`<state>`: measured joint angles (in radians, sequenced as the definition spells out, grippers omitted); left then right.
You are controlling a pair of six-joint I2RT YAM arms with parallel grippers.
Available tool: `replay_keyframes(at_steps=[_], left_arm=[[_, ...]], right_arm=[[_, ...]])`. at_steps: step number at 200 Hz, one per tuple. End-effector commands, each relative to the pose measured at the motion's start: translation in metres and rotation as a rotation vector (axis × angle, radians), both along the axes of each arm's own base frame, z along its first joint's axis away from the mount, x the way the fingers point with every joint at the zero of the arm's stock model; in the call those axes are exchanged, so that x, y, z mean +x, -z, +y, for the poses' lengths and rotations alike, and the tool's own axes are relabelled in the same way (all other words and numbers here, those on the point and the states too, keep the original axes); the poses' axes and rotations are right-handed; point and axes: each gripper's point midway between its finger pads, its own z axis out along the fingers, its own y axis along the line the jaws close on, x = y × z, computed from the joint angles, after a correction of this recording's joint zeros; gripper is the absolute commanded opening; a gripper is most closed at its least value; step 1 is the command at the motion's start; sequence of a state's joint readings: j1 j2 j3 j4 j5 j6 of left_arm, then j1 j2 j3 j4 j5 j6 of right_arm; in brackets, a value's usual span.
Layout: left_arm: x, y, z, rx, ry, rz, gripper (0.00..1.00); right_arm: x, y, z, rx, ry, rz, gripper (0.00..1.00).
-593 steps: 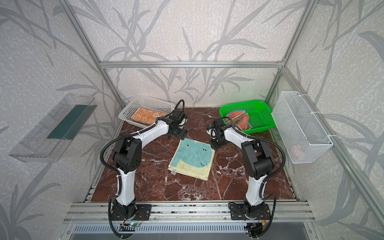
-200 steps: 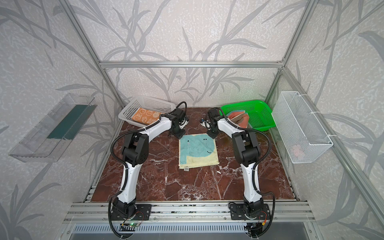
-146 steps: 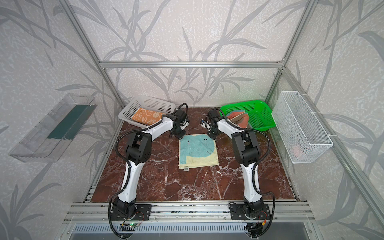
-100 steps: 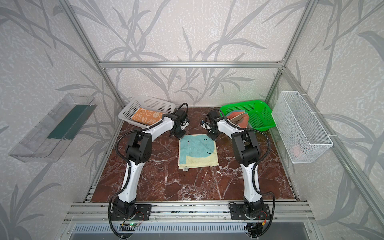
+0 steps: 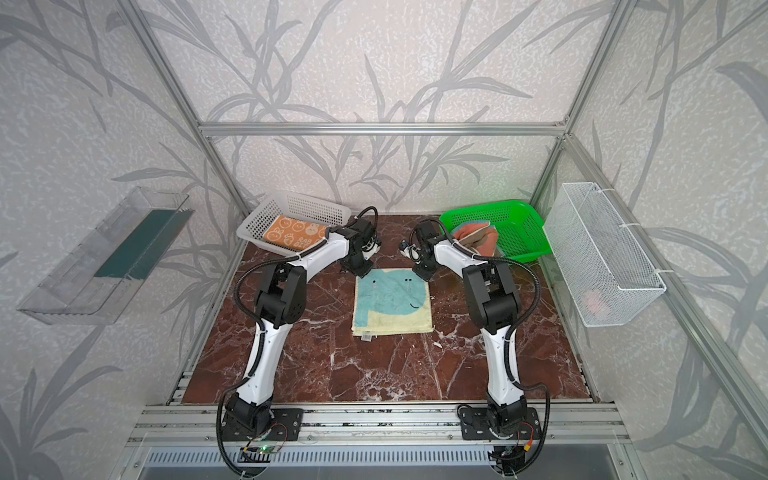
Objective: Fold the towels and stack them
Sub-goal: 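Fold the far edge over toward the robot with both grippers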
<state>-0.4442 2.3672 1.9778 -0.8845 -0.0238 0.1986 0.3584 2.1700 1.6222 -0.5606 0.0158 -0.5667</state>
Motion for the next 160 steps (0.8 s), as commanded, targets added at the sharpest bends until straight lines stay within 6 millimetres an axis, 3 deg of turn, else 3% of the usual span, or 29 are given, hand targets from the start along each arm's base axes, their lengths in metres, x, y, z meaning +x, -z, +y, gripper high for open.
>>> replay_keyframes(at_steps=[1,35,82,117,160], left_arm=[[-0.016,0.023,0.019,0.085,-0.016,0.083,0.00],[0.006,-0.014,0.025,0.100,-0.052,-0.086,0.00],[0.026,-0.070,0.031,0.079,-0.061,-0.328,0.00],[0.035,-0.095,0.038,0.089,-0.066,-0.464,0.00],[0.027,-0.111,0.041,0.063,-0.044,-0.545,0.00]], right_arm=[[-0.001,-0.021,0.003,0.022,-0.015,-0.041,0.00],[0.002,-0.031,0.004,0.052,-0.037,-0.094,0.00],[0.006,-0.064,0.014,0.178,-0.083,-0.197,0.00],[0.012,-0.075,0.019,0.197,-0.136,-0.243,0.00],[0.002,-0.084,0.024,0.227,-0.201,-0.264,0.00]])
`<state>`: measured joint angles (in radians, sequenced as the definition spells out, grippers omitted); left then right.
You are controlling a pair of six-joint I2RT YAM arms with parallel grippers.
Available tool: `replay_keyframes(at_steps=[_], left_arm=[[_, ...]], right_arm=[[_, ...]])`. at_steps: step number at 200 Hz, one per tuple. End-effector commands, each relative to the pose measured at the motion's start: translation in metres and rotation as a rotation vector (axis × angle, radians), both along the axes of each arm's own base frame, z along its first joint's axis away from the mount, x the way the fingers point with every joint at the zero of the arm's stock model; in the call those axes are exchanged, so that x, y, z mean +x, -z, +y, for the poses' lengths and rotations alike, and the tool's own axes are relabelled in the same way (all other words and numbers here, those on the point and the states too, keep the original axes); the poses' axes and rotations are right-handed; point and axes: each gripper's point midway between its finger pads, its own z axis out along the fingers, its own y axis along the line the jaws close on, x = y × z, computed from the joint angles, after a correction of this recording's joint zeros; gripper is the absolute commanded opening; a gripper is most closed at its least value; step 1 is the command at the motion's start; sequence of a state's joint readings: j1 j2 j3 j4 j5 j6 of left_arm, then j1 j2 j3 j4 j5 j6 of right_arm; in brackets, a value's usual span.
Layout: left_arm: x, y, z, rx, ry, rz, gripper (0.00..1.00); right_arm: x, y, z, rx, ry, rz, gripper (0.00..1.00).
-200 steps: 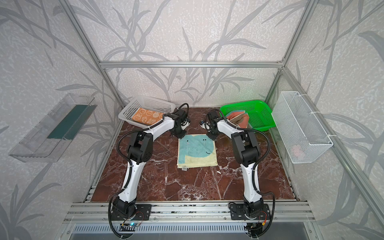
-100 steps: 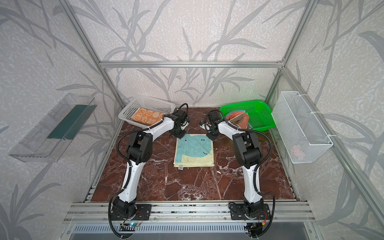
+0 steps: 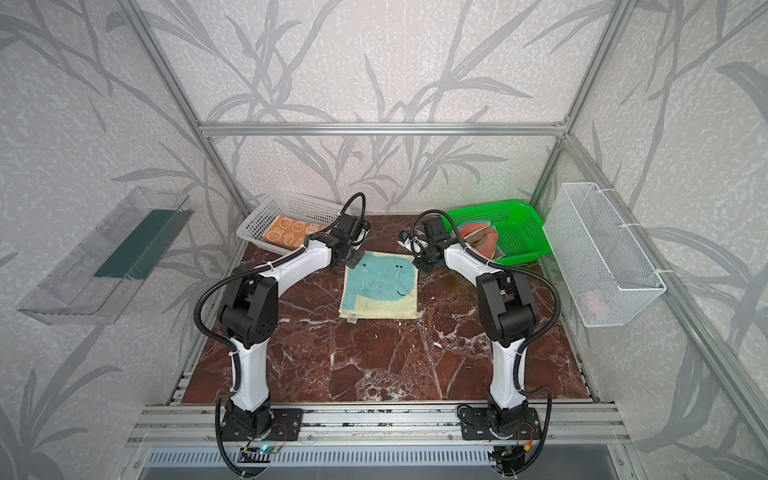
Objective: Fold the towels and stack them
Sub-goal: 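Fold the far edge over toward the robot with both grippers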
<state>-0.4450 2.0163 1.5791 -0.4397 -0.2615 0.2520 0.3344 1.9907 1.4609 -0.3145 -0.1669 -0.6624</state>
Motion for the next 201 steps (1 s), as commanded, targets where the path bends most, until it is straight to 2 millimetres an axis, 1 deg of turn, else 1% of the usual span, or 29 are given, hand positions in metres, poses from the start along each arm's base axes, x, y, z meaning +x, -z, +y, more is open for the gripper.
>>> replay_keyframes(at_steps=[1,31,69,113,146,167,201], left_arm=[[0.003,-0.023,0.009,0.015,0.002,-0.095,0.00],[-0.010,-0.023,0.015,0.015,0.000,-0.100,0.00],[-0.030,-0.025,0.025,-0.001,-0.040,-0.074,0.00],[-0.058,-0.028,0.027,-0.029,-0.079,-0.050,0.00],[-0.083,-0.018,0.017,-0.022,-0.064,-0.021,0.00],[-0.098,-0.009,0.016,-0.003,-0.066,-0.009,0.00],[-0.115,0.002,0.017,0.023,-0.077,0.017,0.00]], right_arm=[[-0.007,-0.024,0.001,0.028,-0.052,-0.052,0.00],[-0.029,-0.029,0.005,0.057,-0.106,-0.025,0.00],[-0.064,-0.028,0.009,0.100,-0.170,0.066,0.00],[-0.099,-0.025,0.008,0.127,-0.189,0.175,0.00],[-0.120,-0.013,0.010,0.140,-0.194,0.233,0.00],[-0.131,-0.005,0.009,0.136,-0.189,0.264,0.00],[-0.148,0.005,0.007,0.137,-0.186,0.326,0.00]])
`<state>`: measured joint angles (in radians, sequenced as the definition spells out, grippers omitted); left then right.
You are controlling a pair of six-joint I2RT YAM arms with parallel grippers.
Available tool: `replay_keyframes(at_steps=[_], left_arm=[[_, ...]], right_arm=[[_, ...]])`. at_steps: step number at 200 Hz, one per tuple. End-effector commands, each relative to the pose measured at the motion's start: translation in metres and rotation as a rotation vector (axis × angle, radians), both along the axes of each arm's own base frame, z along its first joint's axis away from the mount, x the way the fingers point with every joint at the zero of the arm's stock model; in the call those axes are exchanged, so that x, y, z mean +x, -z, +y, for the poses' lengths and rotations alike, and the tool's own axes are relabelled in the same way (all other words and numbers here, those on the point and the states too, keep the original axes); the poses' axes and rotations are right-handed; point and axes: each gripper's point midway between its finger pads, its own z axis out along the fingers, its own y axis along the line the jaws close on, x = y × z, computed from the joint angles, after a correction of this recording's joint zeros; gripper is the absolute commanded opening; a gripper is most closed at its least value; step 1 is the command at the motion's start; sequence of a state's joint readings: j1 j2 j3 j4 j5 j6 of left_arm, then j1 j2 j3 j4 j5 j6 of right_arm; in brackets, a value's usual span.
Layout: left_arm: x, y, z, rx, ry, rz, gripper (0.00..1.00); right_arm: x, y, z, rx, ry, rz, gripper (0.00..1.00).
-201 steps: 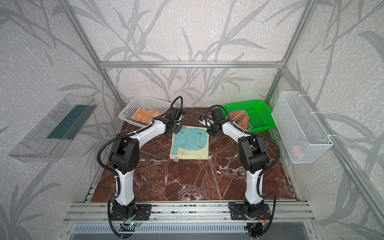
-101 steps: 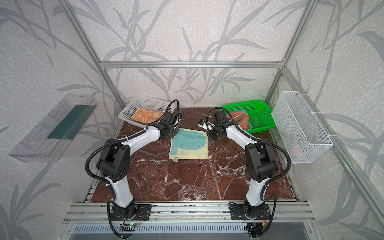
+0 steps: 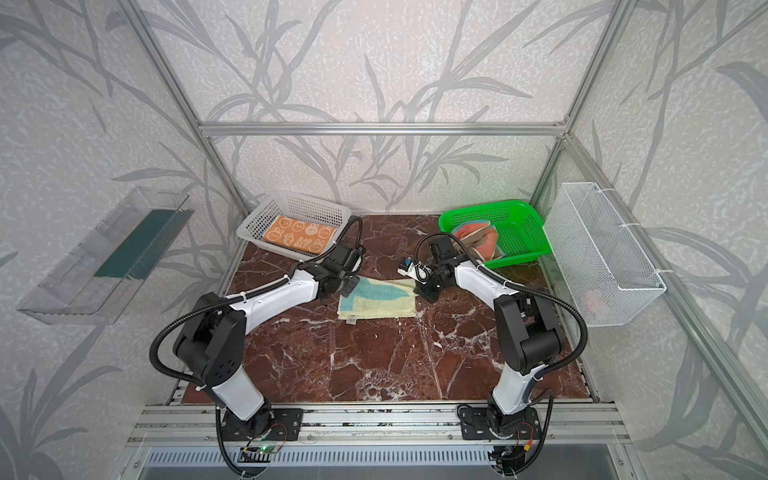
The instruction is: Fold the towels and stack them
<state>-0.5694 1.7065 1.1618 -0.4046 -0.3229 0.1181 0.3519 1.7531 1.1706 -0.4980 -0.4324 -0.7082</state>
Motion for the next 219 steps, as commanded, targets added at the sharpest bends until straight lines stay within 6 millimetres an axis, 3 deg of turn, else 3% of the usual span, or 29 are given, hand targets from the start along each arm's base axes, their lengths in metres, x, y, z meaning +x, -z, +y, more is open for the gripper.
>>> replay_keyframes(at_steps=[1,61,162,180,219], left_arm=[[-0.010,-0.007,0.014,0.027,-0.064,-0.013,0.00],[-0.025,0.009,0.018,0.050,-0.086,0.014,0.00],[-0.049,0.042,0.009,0.029,-0.076,0.096,0.00],[-0.053,0.042,0.005,0.014,-0.065,0.111,0.15],[-0.064,0.030,0.005,-0.016,-0.067,0.124,0.44]], right_arm=[[-0.018,-0.005,-0.001,0.010,0.001,0.051,0.00],[-0.037,0.004,0.006,-0.011,-0.014,0.111,0.00],[-0.056,0.042,0.003,-0.110,0.012,0.249,0.02],[-0.057,0.044,0.003,-0.120,0.020,0.261,0.08],[-0.060,0.040,0.000,-0.130,0.053,0.274,0.31]])
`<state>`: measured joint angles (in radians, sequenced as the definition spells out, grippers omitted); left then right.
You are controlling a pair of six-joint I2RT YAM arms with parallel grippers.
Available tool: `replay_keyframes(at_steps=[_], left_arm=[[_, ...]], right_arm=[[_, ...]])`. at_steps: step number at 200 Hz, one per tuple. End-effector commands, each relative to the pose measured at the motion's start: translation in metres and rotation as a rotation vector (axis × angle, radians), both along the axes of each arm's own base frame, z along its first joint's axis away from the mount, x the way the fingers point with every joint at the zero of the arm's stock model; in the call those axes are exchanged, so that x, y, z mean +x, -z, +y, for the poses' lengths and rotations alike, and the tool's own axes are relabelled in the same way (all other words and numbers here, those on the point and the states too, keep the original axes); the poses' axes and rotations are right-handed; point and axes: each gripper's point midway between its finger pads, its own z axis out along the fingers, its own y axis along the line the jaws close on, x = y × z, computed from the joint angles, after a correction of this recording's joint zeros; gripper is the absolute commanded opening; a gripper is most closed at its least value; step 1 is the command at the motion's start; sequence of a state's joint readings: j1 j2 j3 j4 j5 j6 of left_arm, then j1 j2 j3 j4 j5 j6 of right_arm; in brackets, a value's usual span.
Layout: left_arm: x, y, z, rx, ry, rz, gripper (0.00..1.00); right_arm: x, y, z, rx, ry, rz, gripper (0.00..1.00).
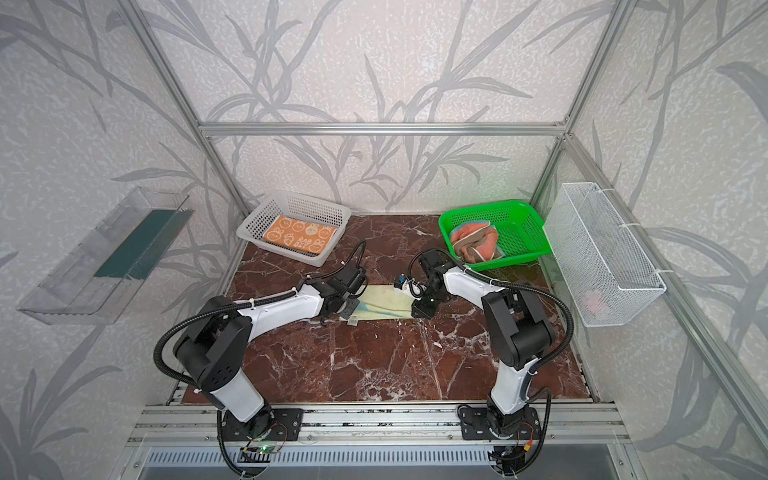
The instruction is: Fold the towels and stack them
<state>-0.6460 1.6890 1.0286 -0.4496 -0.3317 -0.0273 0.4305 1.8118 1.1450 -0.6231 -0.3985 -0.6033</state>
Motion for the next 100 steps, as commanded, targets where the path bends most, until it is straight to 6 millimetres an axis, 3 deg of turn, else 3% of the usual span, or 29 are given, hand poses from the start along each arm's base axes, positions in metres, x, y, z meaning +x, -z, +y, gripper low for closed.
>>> replay_keyframes(at_steps=[1,43,61,69,100], left_arm=[[-0.012,-0.013,0.004,-0.032,-0.022,0.007,0.45],[-0.027,-0.031,-0.001,-0.154,-0.045,0.002,0.68],[-0.032,-0.041,-0.004,-0.217,-0.051,-0.009,0.81],[-0.032,-0.044,-0.004,-0.240,-0.066,-0.023,0.98],[-0.024,-0.042,-0.006,-0.352,-0.140,-0.041,0.99]], right_arm=[[-0.010,0.000,-0.006,-0.032,0.028,0.040,0.31],[-0.012,-0.014,-0.008,-0.010,0.068,-0.006,0.38],[-0.010,-0.034,-0.008,0.027,0.091,-0.072,0.40],[-0.007,-0.041,-0.008,0.041,0.112,-0.096,0.41],[0.008,-0.064,0.000,0.111,0.225,-0.162,0.42]])
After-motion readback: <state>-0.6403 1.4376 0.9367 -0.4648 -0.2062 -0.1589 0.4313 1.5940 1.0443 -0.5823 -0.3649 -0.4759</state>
